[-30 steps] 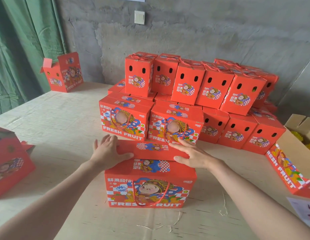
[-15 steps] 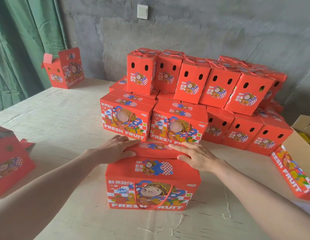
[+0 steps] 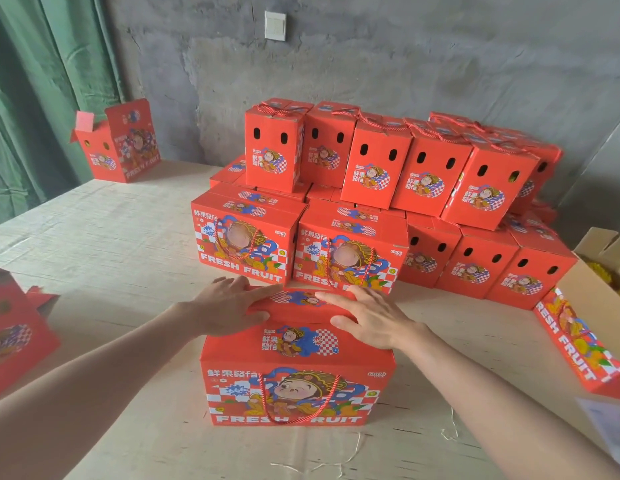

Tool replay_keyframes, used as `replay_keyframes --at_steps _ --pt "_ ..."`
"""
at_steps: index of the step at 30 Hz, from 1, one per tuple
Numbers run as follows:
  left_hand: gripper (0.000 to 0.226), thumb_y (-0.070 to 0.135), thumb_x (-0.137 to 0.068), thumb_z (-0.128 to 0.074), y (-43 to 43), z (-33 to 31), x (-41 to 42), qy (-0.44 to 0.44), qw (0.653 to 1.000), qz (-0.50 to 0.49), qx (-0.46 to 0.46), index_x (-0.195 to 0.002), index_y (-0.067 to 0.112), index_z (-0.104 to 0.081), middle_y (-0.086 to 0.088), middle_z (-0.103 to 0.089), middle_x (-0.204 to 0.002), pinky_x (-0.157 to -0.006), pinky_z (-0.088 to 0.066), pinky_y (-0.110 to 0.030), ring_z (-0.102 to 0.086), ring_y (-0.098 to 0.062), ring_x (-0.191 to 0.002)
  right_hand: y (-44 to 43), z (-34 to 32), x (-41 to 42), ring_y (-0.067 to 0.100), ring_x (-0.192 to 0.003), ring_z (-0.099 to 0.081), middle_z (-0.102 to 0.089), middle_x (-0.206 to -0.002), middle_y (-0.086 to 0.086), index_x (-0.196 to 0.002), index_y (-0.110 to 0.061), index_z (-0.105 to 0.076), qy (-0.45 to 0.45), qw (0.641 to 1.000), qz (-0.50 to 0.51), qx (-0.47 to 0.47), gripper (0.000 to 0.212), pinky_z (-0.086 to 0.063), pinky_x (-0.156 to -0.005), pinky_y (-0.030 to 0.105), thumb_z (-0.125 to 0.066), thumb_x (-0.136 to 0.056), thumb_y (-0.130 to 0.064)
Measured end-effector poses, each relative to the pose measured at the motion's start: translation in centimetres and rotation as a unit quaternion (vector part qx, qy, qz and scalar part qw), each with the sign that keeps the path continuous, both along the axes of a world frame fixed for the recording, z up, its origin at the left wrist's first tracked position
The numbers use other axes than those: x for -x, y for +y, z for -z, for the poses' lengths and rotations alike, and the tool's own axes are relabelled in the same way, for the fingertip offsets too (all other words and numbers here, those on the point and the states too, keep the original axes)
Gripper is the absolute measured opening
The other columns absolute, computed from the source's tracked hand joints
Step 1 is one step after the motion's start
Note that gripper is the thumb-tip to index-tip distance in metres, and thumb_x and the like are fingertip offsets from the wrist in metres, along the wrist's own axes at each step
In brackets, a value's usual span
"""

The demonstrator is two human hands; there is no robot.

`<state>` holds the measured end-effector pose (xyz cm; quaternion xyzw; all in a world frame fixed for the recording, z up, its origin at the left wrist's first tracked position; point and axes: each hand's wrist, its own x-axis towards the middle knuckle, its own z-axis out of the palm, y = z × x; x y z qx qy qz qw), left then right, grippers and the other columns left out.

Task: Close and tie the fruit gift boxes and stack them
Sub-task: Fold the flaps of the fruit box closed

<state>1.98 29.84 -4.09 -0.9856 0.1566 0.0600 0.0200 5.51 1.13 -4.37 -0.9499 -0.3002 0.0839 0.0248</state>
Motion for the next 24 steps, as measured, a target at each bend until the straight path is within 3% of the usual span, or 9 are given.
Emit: replay_keyframes --at_steps 4,11,18,21,24 --pt "0.072 0.078 -0.082 -0.023 -0.9 -0.4 -0.3 0.031 0.999 -0.039 -0.015 -0.145 0.052 0.001 -0.011 -0.039 -0.133 -0.088 -0.042 -0.036 -0.051 -0.027 -0.112 0.0 0.0 0.0 0.030 -0.141 -0.020 -0.026 -0.150 0.018 -0.140 -0.062 -0.003 -0.012 1.000 -0.005 0.000 0.048 -0.016 -0.112 0.044 -0.027 -0.100 -0.053" --pt "0.096 0.092 -0.060 -0.016 -2.4 -0.1 -0.4 0.022 0.996 -0.089 0.002 -0.143 0.043 -0.018 -0.012 -0.042 -0.128 -0.096 -0.042 -0.045 -0.052 -0.031 -0.111 0.1 0.6 -0.1 0.029 -0.140 -0.023 -0.031 -0.149 0.017 -0.131 -0.066 0.005 -0.034 0.999 -0.003 -0.023 0.048 -0.019 -0.111 0.043 -0.028 -0.099 -0.054" --pt "0.099 0.090 -0.057 -0.003 -2.8 0.6 0.1 -0.014 0.993 -0.117 -0.005 -0.146 0.048 -0.011 -0.015 -0.036 -0.140 -0.107 -0.029 -0.049 -0.042 -0.034 -0.125 0.0 0.9 -0.1 0.028 -0.139 -0.026 -0.034 -0.147 0.016 -0.132 -0.065 0.005 -0.054 0.998 -0.005 -0.028 0.047 -0.023 -0.110 0.042 -0.027 -0.099 -0.055" --pt "0.103 0.091 -0.054 0.002 -2.8 0.8 0.1 -0.020 0.993 -0.117 0.002 -0.147 0.047 -0.010 -0.015 -0.037 -0.141 -0.111 -0.024 -0.048 -0.039 -0.033 -0.127 0.1 0.6 -0.1 0.030 -0.142 -0.023 -0.029 -0.151 0.018 -0.138 -0.062 0.005 -0.057 0.998 -0.004 0.010 0.049 -0.013 -0.115 0.048 -0.023 -0.098 -0.057" --pt "0.105 0.090 -0.057 0.002 -2.5 1.0 0.1 -0.015 0.995 -0.091 0.026 -0.148 0.042 -0.013 -0.007 -0.037 -0.145 -0.114 -0.019 -0.046 -0.035 -0.027 -0.133 1.0 0.1 0.1 0.034 -0.141 -0.024 -0.031 -0.148 0.023 -0.142 -0.055 -0.008 -0.047 0.998 -0.001 0.042 0.050 0.001 -0.116 0.058 -0.024 -0.096 -0.060"
